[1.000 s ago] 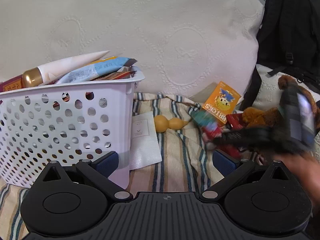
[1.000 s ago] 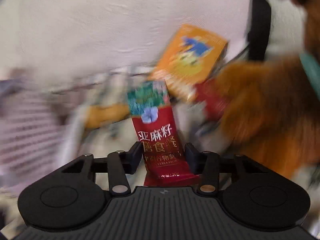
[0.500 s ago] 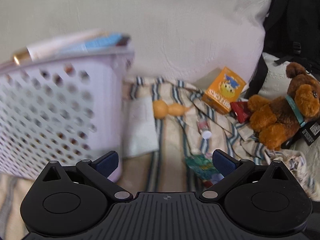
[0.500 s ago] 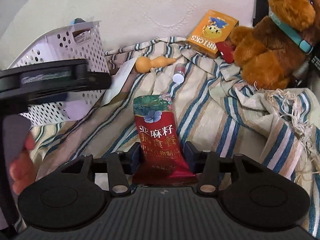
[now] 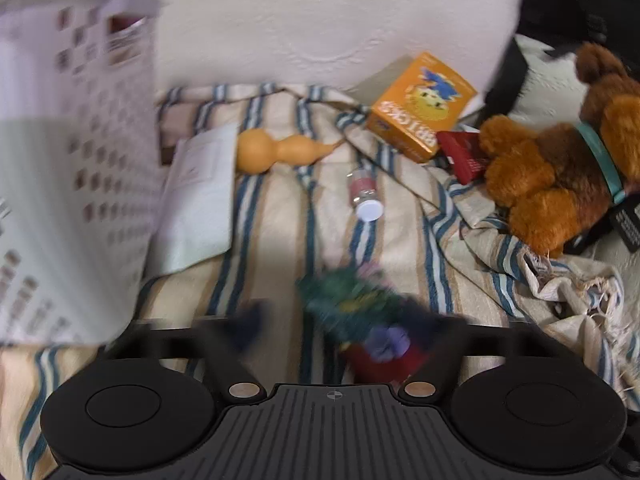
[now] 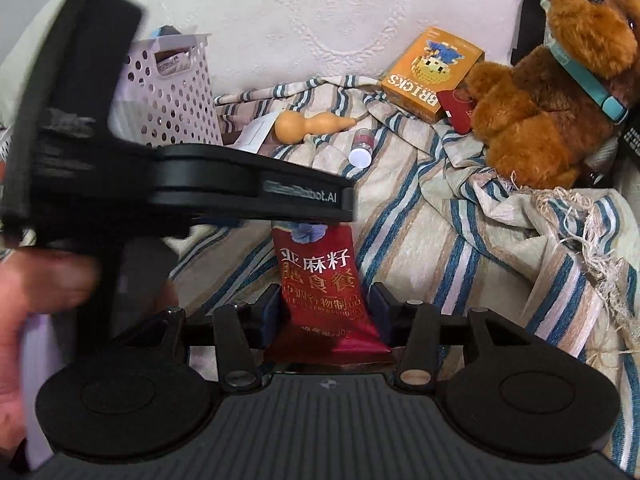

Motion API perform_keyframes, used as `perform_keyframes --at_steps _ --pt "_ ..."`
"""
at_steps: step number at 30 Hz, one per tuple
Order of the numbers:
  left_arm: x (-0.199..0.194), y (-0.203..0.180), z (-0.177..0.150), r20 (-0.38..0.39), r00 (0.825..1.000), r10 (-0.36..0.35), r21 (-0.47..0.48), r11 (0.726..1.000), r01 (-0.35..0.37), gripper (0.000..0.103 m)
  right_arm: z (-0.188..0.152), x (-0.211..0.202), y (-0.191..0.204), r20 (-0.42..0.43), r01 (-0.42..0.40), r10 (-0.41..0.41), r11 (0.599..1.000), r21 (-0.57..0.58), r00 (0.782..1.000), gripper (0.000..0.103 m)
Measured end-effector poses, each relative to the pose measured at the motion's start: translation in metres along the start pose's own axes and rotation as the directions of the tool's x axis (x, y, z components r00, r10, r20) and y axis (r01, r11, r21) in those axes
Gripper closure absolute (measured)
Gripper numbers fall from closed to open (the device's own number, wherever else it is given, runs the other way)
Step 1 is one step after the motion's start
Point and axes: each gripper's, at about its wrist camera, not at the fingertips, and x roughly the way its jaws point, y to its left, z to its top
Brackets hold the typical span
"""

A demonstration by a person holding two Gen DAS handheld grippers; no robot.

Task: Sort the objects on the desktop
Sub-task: 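Hold the red packet in the right gripper while the left gripper grasps the green floral packet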

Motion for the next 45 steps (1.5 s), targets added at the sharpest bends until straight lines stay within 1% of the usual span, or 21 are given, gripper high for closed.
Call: perform_keyframes --at_steps 1,2,3,7,12,13,14,15,17,20,22,26,31,32,33,34,35,36,39,42,45 --pt "0.000 -0.001 0.001 0.016 1.000 0.023 0.012 1.000 -0.023 0.070 0.000 -0.001 0.000 0.003 0.004 -0.004 1.000 -0.003 1.000 0.051" --pt "-0.002 -0.002 0.000 0.043 0.997 0.063 0.033 0.997 -0.064 0.099 -0.001 -0.001 0.000 0.007 0.004 -0.004 1.000 -0.003 1.000 0.050" --pt "-0.005 -0.003 -0.001 0.065 0.994 0.084 0.067 0.994 -0.088 0.103 -0.001 -0.002 -0.001 0.011 0.005 -0.005 1.000 -0.002 1.000 0.051" --pt "-0.020 0.008 -0.004 0.109 0.990 0.091 0.074 0.992 -0.099 0.103 0.001 -0.008 -0.009 0.038 -0.020 0.018 0.999 0.042 0.999 0.053" --pt "-0.029 0.024 0.000 0.105 0.994 -0.007 -0.005 1.000 0.007 0.103 0.001 -0.014 -0.012 0.058 -0.052 0.048 0.996 0.068 0.997 0.055" --pt "-0.025 0.025 0.002 0.076 0.997 -0.023 -0.031 0.999 0.026 0.083 0.001 -0.013 -0.011 0.052 -0.052 0.049 0.997 0.057 0.997 0.055" --pt "-0.020 0.029 0.004 0.026 0.999 -0.041 -0.067 0.997 0.043 0.071 -0.001 -0.013 -0.008 0.048 -0.046 0.044 0.998 0.047 0.998 0.055" --pt "-0.017 0.033 0.004 -0.002 0.998 -0.058 -0.100 0.993 0.058 0.040 -0.001 -0.012 -0.007 0.045 -0.040 0.038 0.999 0.037 0.998 0.054" --pt "-0.014 0.039 0.005 -0.024 0.995 -0.092 -0.170 0.982 0.087 0.016 0.000 -0.011 -0.006 0.045 -0.034 0.033 0.999 0.026 0.998 0.054" --pt "-0.019 0.041 0.005 -0.022 0.991 -0.129 -0.194 0.973 0.122 0.011 0.000 -0.010 -0.008 0.036 -0.042 0.041 0.998 0.041 0.999 0.052" --pt "-0.018 0.038 0.004 -0.019 0.993 -0.114 -0.190 0.976 0.108 0.007 0.000 -0.009 -0.010 0.032 -0.046 0.045 0.998 0.050 0.998 0.052" --pt "-0.003 0.030 0.007 -0.046 0.985 -0.165 -0.200 0.968 0.153 0.007 -0.001 -0.007 -0.007 0.025 -0.038 0.037 0.999 0.039 0.999 0.050" --pt "0.004 0.016 0.008 -0.034 0.987 -0.156 -0.115 0.982 0.152 0.008 -0.001 -0.005 -0.008 0.025 -0.038 0.037 0.998 0.043 0.999 0.049" --pt "0.004 0.015 0.007 -0.028 0.988 -0.155 -0.107 0.983 0.151 0.011 -0.001 -0.005 -0.009 0.025 -0.039 0.038 0.998 0.049 0.999 0.049" --pt "0.005 0.015 0.007 -0.016 0.987 -0.158 -0.097 0.983 0.156 0.028 -0.001 -0.004 -0.009 0.023 -0.040 0.039 0.998 0.052 0.999 0.049" --pt "0.007 0.012 0.007 -0.013 0.988 -0.155 -0.073 0.985 0.154 0.049 -0.001 -0.004 -0.009 0.023 -0.040 0.039 0.998 0.051 0.999 0.049" --pt "0.006 0.010 0.007 -0.003 0.991 -0.136 -0.035 0.990 0.136 0.084 -0.001 -0.004 -0.009 0.024 -0.039 0.038 0.998 0.049 0.999 0.047" --pt "0.005 0.010 0.005 0.012 0.991 -0.132 -0.015 0.991 0.132 0.090 -0.001 -0.004 -0.008 0.024 -0.038 0.037 0.998 0.048 0.999 0.047" --pt "-0.003 0.015 0.004 0.067 0.986 -0.151 -0.050 0.987 0.155 0.100 -0.002 -0.005 -0.010 0.028 -0.042 0.040 0.997 0.061 0.999 0.047" --pt "-0.015 0.014 0.004 0.126 0.976 -0.176 -0.046 0.982 0.183 0.102 -0.002 -0.009 -0.011 0.048 -0.047 0.044 0.996 0.072 0.998 0.047" --pt "-0.015 0.012 0.004 0.122 0.978 -0.170 -0.052 0.983 0.178 0.102 -0.002 -0.011 -0.010 0.061 -0.042 0.038 0.997 0.063 0.997 0.050"
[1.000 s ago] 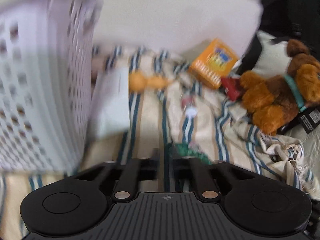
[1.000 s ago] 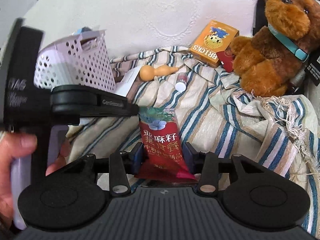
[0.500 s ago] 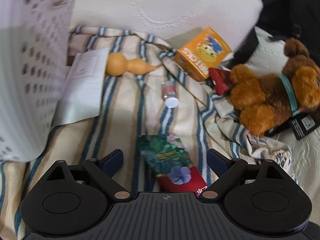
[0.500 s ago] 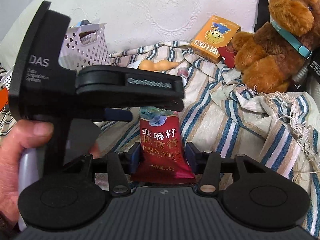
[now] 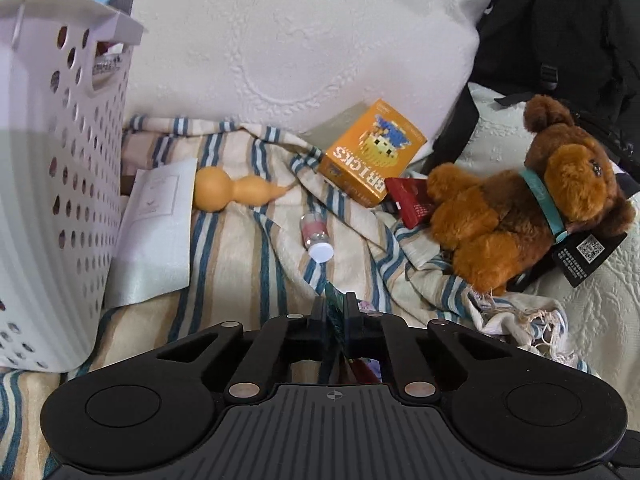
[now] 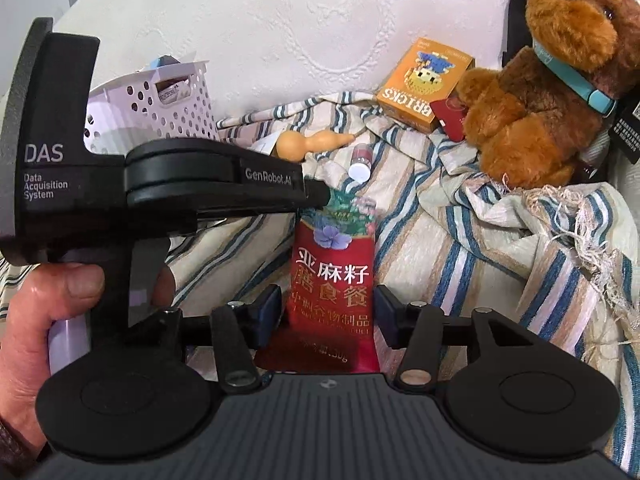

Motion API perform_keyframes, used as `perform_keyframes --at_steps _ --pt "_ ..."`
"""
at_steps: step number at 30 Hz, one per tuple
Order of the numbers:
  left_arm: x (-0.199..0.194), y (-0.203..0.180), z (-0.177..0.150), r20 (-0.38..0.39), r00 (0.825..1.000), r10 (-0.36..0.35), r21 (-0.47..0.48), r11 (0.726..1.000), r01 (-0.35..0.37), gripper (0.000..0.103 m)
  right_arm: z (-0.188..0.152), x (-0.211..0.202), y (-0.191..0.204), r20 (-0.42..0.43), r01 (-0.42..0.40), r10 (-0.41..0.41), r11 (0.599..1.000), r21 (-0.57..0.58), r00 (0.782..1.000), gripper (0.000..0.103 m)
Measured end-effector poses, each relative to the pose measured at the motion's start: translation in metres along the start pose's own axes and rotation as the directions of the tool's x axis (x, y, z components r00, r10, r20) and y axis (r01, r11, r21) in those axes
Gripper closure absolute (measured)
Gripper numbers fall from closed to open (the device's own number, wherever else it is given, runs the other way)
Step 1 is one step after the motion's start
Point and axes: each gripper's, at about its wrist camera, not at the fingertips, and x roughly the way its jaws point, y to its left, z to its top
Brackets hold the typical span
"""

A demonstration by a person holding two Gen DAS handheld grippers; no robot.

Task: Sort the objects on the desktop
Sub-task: 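Hold the red packet in the right gripper while the left gripper grasps the green floral packet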

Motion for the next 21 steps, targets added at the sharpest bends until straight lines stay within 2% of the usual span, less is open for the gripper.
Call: perform_keyframes --at_steps 5,7,8,11,12,15,17,19,20,21 --pt "-0.011 0.004 0.003 0.017 1.000 -0.019 -0.034 0.999 0.020 0.101 0.002 -0.007 0.000 0.036 -0.007 0.007 1.000 0.008 0.999 0.054" --pt "-0.011 0.005 0.002 -0.007 1.000 -0.009 -0.029 1.000 0.009 0.087 0.003 -0.009 0.002 0.037 -0.004 0.005 1.000 -0.005 0.999 0.054" --pt "-0.005 0.006 0.002 -0.043 0.999 -0.007 -0.039 0.999 0.006 0.071 0.002 -0.007 0.003 0.028 0.003 -0.003 1.000 -0.012 1.000 0.055" --pt "0.010 0.011 -0.001 -0.132 0.991 -0.019 -0.082 0.997 0.008 0.067 0.000 0.002 0.007 -0.016 0.034 -0.035 0.999 -0.039 0.999 0.055" --pt "0.012 0.011 -0.001 -0.144 0.989 -0.031 -0.089 0.996 0.019 0.049 0.000 0.002 0.009 -0.013 0.040 -0.040 0.998 -0.050 0.999 0.055" --pt "0.014 0.008 -0.001 -0.159 0.983 -0.089 -0.102 0.992 0.073 0.022 -0.001 0.003 0.010 -0.016 0.045 -0.046 0.997 -0.063 0.999 0.054" --pt "0.016 0.003 -0.003 -0.163 0.980 -0.111 -0.075 0.992 0.100 0.014 -0.002 0.005 0.011 -0.023 0.048 -0.050 0.996 -0.069 0.998 0.053" --pt "0.016 -0.004 -0.005 -0.147 0.986 -0.074 -0.038 0.997 0.069 0.021 -0.002 0.005 0.009 -0.025 0.043 -0.044 0.998 -0.055 0.999 0.052" --pt "0.017 -0.006 -0.006 -0.140 0.988 -0.066 -0.022 0.998 0.063 0.035 -0.002 0.005 0.007 -0.029 0.036 -0.038 0.998 -0.045 0.999 0.051" --pt "0.017 -0.008 -0.005 -0.133 0.990 -0.048 0.001 0.999 0.048 0.072 -0.001 0.006 0.006 -0.034 0.033 -0.034 0.999 -0.035 0.999 0.049"
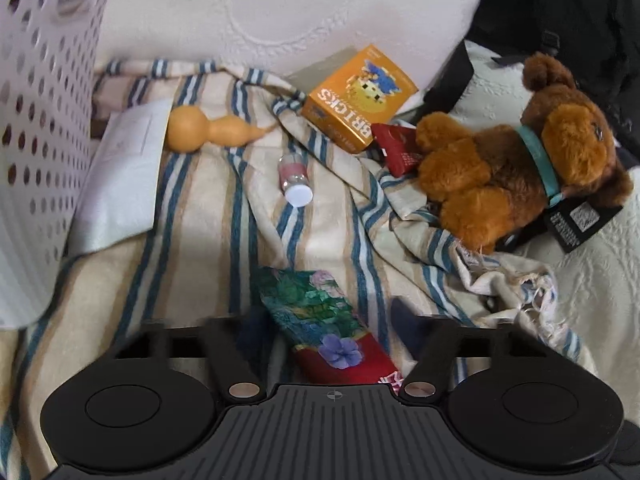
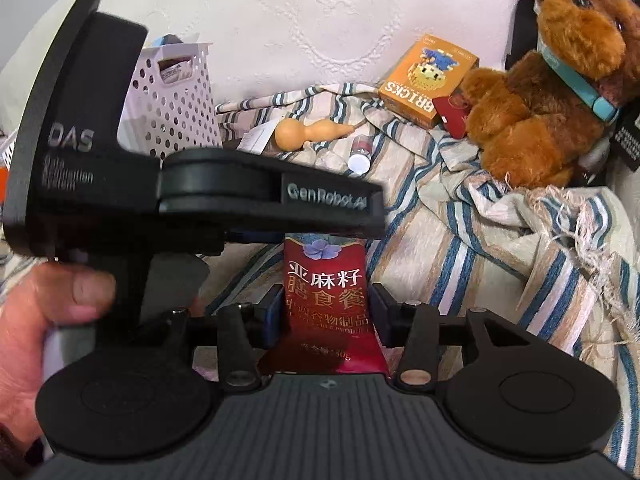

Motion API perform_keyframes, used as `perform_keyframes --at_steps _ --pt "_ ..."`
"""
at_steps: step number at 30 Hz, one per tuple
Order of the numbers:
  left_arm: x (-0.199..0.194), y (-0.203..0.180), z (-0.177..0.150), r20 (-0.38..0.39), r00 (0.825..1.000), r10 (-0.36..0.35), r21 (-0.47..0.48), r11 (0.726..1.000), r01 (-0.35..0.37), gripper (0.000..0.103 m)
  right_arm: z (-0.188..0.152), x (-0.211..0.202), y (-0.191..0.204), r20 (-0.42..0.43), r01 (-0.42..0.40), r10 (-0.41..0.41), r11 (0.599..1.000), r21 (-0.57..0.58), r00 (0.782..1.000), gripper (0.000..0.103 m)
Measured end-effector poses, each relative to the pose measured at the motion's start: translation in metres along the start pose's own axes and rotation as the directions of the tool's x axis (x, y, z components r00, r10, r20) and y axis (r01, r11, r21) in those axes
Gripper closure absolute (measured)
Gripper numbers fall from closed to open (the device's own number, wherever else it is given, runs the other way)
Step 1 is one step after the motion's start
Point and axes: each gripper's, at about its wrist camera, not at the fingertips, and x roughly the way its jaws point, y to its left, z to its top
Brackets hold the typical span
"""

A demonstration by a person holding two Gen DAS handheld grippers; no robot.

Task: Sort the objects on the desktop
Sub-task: 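Hold the red packet in the right gripper while the left gripper grasps the green floral packet, then lift both packets over the basket and open both grippers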

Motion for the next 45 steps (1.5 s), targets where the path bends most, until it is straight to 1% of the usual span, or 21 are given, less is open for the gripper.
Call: perform_keyframes --at_steps 1,2,3,5,8,10,13,16,18,21,24,25,27,29,31,33,35,38,40,42,45 --pt "-0.001 0.002 -0.001 0.011 1.000 0.011 0.012 1.000 -0.011 0.078 0.000 0.000 0.000 0.000 0.002 -0.002 1.000 0.005 1.000 0.049" --pt "-0.003 0.006 0.000 0.017 1.000 0.001 -0.003 1.000 -0.001 0.087 0.000 0.000 -0.001 0.004 -0.001 0.000 1.000 0.011 1.000 0.049" --pt "-0.006 0.012 0.000 0.024 1.000 -0.016 -0.024 1.000 0.016 0.092 0.000 -0.001 -0.001 0.006 -0.005 0.005 1.000 0.016 1.000 0.048" --pt "-0.010 0.015 0.002 0.042 0.999 -0.028 -0.049 0.998 0.030 0.094 0.000 -0.003 -0.003 0.017 -0.016 0.016 1.000 0.027 1.000 0.048" --pt "-0.015 0.010 0.001 0.077 0.997 -0.012 -0.019 1.000 0.014 0.095 0.000 -0.006 -0.001 0.027 -0.022 0.021 0.999 0.027 0.999 0.048" --pt "-0.020 0.007 0.001 0.094 0.996 -0.003 -0.015 1.000 0.004 0.095 0.000 -0.009 0.000 0.037 -0.023 0.022 0.999 0.025 0.999 0.050" --pt "-0.032 0.005 0.001 0.134 0.991 0.015 0.009 1.000 -0.016 0.096 0.001 -0.013 0.001 0.049 -0.046 0.045 0.998 0.031 0.998 0.052" --pt "-0.052 -0.003 0.000 0.203 0.979 0.032 0.040 0.998 -0.041 0.097 0.003 -0.021 0.004 0.069 -0.081 0.079 0.996 0.029 0.995 0.054" --pt "-0.068 -0.006 -0.001 0.251 0.967 0.032 0.044 0.998 -0.045 0.097 0.003 -0.029 0.012 0.093 -0.097 0.096 0.995 0.002 0.991 0.055" --pt "-0.089 -0.007 -0.003 0.297 0.955 0.028 0.040 0.998 -0.042 0.098 0.001 -0.044 0.026 0.138 -0.089 0.095 0.995 -0.049 0.986 0.056" --pt "-0.111 -0.005 -0.006 0.340 0.940 0.026 0.033 0.999 -0.039 0.098 0.001 -0.059 0.036 0.181 -0.082 0.093 0.994 -0.071 0.979 0.057" --pt "-0.120 -0.005 -0.007 0.358 0.933 0.030 0.038 0.998 -0.046 0.098 0.001 -0.064 0.041 0.198 -0.077 0.091 0.994 -0.082 0.976 0.058" --pt "-0.137 -0.006 -0.007 0.404 0.914 0.046 0.039 0.997 -0.068 0.097 0.007 -0.073 0.051 0.222 -0.069 0.091 0.992 -0.106 0.971 0.060" --pt "-0.157 -0.005 -0.002 0.455 0.888 0.069 0.029 0.995 -0.092 0.097 0.019 -0.081 0.064 0.241 -0.077 0.109 0.988 -0.137 0.965 0.061" --pt "-0.177 0.001 0.011 0.499 0.862 0.091 0.000 0.994 -0.105 0.098 0.038 -0.087 0.081 0.266 -0.081 0.128 0.980 -0.183 0.955 0.061" --pt "-0.201 0.009 0.031 0.541 0.832 0.119 -0.012 0.991 -0.134 0.098 0.062 -0.092 0.101 0.289 -0.092 0.158 0.969 -0.229 0.944 0.063" --pt "-0.224 0.017 0.057 0.576 0.804 0.148 -0.028 0.987 -0.161 0.098 0.090 -0.093 0.121 0.315 -0.105 0.192 0.957 -0.272 0.930 0.063" --pt "-0.251 0.030 0.092 0.609 0.771 0.186 -0.045 0.979 -0.200 0.098 0.127 -0.089 0.151 0.347 -0.100 0.220 0.938 -0.332 0.912 0.065" --pt "-0.263 0.039 0.114 0.617 0.755 0.221 -0.043 0.968 -0.247 0.097 0.150 -0.083 0.167 0.347 -0.136 0.257 0.932 -0.336 0.902 0.065" --pt "-0.269 0.051 0.132 0.616 0.739 0.271 -0.054 0.951 -0.303 0.097 0.170 -0.075 0.179 0.326 -0.203 0.311 0.924 -0.324 0.893 0.065" --pt "-0.276 0.074 0.144 0.605 0.724 0.332 -0.055 0.924 -0.378 0.097 0.190 -0.054 0.203 0.284 -0.279 0.370 0.908 -0.314 0.885 0.065"
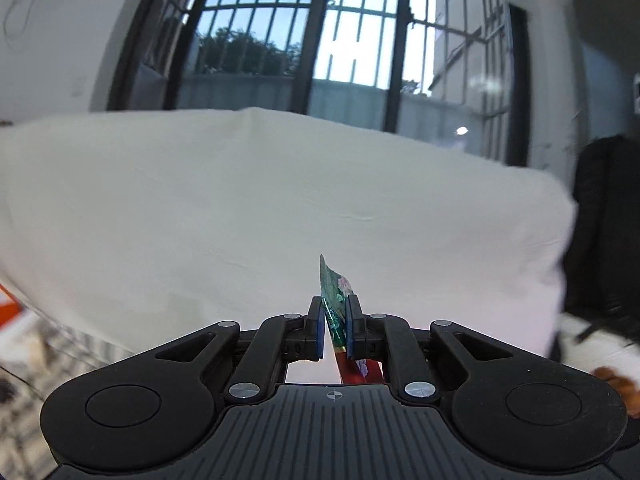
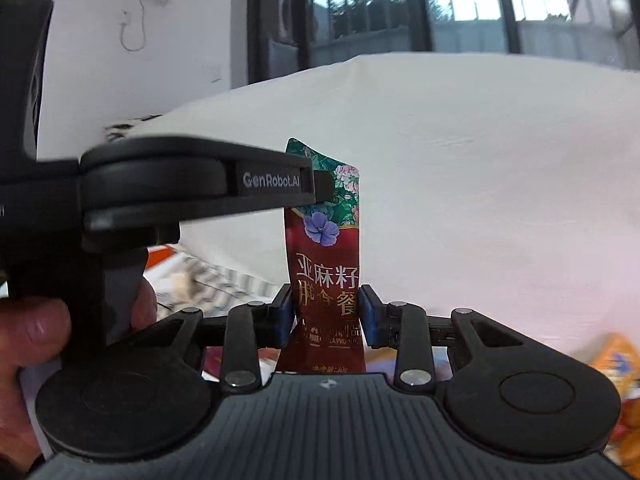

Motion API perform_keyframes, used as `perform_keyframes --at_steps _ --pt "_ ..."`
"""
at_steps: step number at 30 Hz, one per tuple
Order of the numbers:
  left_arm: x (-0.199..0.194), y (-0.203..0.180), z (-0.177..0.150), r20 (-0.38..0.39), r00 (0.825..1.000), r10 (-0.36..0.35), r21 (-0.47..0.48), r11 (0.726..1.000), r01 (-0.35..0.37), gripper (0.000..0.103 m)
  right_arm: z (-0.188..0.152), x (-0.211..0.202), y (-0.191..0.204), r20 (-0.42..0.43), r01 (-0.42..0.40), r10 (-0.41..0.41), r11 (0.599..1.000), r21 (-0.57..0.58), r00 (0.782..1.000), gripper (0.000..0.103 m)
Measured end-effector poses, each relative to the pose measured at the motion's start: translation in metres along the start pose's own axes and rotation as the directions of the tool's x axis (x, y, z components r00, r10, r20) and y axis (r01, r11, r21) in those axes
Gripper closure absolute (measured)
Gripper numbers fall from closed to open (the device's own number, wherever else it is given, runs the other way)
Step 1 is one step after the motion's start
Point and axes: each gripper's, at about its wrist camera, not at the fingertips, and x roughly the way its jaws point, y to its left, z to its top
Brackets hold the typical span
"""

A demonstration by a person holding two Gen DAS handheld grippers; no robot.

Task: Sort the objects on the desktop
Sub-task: 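Lift both packets over the basket and open both grippers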

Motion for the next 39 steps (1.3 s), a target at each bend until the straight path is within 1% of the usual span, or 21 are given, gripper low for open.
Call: perform_keyframes --at_steps 2,5,8,11,13,14,15,16,17,18,19,21,23,25,26,28,30,32,33,35,39 --pt "0.013 0.017 -0.001 -0.025 0.999 0.042 0.019 0.999 -0.041 0.097 0.003 0.023 0.009 -0.021 -0.027 0.027 1.000 0.014 0.999 0.065" --pt "0.033 0.050 -0.008 -0.090 0.991 0.094 0.017 0.995 -0.093 0.097 0.000 0.057 0.023 -0.069 -0.056 0.060 0.997 0.048 0.996 0.065" --pt "0.054 0.076 -0.025 -0.160 0.977 0.141 0.027 0.990 -0.138 0.097 -0.014 0.092 0.030 -0.129 -0.062 0.071 0.996 0.068 0.989 0.065" --pt "0.074 0.091 -0.042 -0.219 0.959 0.178 0.045 0.984 -0.173 0.095 -0.028 0.110 0.040 -0.180 -0.052 0.064 0.996 0.072 0.982 0.066" --pt "0.082 0.095 -0.051 -0.243 0.950 0.195 0.078 0.980 -0.181 0.094 -0.033 0.117 0.040 -0.197 -0.050 0.064 0.996 0.076 0.978 0.065" --pt "0.083 0.097 -0.055 -0.252 0.944 0.212 0.100 0.976 -0.192 0.084 -0.035 0.118 0.039 -0.192 -0.050 0.066 0.995 0.085 0.979 0.064" --pt "0.085 0.098 -0.058 -0.256 0.937 0.236 0.119 0.970 -0.211 0.065 -0.037 0.118 0.037 -0.190 -0.044 0.062 0.994 0.096 0.980 0.058" --pt "0.083 0.102 -0.063 -0.257 0.932 0.254 0.130 0.965 -0.227 0.060 -0.038 0.116 0.037 -0.182 -0.059 0.078 0.993 0.106 0.980 0.052" --pt "0.083 0.106 -0.065 -0.248 0.929 0.275 0.129 0.960 -0.250 0.048 -0.039 0.111 0.035 -0.171 -0.061 0.082 0.991 0.120 0.982 0.037" --pt "0.081 0.111 -0.066 -0.232 0.930 0.285 0.121 0.957 -0.263 0.046 -0.038 0.106 0.032 -0.155 -0.053 0.073 0.990 0.134 0.985 0.025" --pt "0.079 0.114 -0.065 -0.223 0.929 0.294 0.112 0.955 -0.275 0.045 -0.036 0.100 0.029 -0.135 -0.050 0.069 0.989 0.142 0.988 0.023" --pt "0.075 0.122 -0.064 -0.218 0.922 0.321 0.090 0.947 -0.309 0.032 -0.034 0.086 0.020 -0.111 -0.054 0.070 0.988 0.146 0.991 0.018" --pt "0.069 0.129 -0.064 -0.208 0.916 0.343 0.065 0.939 -0.337 0.032 -0.033 0.074 0.010 -0.100 -0.043 0.061 0.985 0.167 0.993 0.017" --pt "0.054 0.129 -0.063 -0.181 0.921 0.346 0.031 0.938 -0.346 0.032 -0.033 0.057 0.001 -0.075 -0.026 0.040 0.982 0.186 0.996 0.012" --pt "0.044 0.127 -0.063 -0.171 0.928 0.330 0.006 0.942 -0.334 0.030 -0.034 0.048 -0.002 -0.061 -0.015 0.027 0.981 0.196 0.998 0.008" --pt "0.024 0.118 -0.066 -0.150 0.942 0.300 -0.043 0.950 -0.309 0.024 -0.037 0.034 -0.009 -0.040 0.002 0.007 0.976 0.219 0.999 0.007" --pt "0.000 0.098 -0.074 -0.113 0.954 0.276 -0.058 0.957 -0.284 0.010 -0.042 0.023 -0.022 -0.029 0.018 -0.011 0.969 0.246 1.000 0.004" --pt "-0.023 0.075 -0.085 -0.063 0.962 0.265 -0.052 0.962 -0.269 0.003 -0.045 0.022 -0.016 -0.015 0.028 -0.024 0.963 0.269 1.000 0.002" --pt "-0.033 0.065 -0.090 -0.035 0.963 0.267 -0.054 0.962 -0.269 0.002 -0.048 0.015 -0.018 -0.009 0.042 -0.041 0.962 0.271 0.999 0.000" --pt "-0.046 0.049 -0.100 -0.011 0.958 0.287 -0.054 0.956 -0.288 0.001 -0.056 0.003 -0.023 0.013 0.074 -0.080 0.960 0.269 0.997 0.000" --pt "-0.060 0.032 -0.116 -0.046 0.970 0.239 -0.091 0.966 -0.243 0.000 -0.069 -0.010 -0.036 -0.011 0.166 -0.168 0.954 0.251 0.986 0.000"
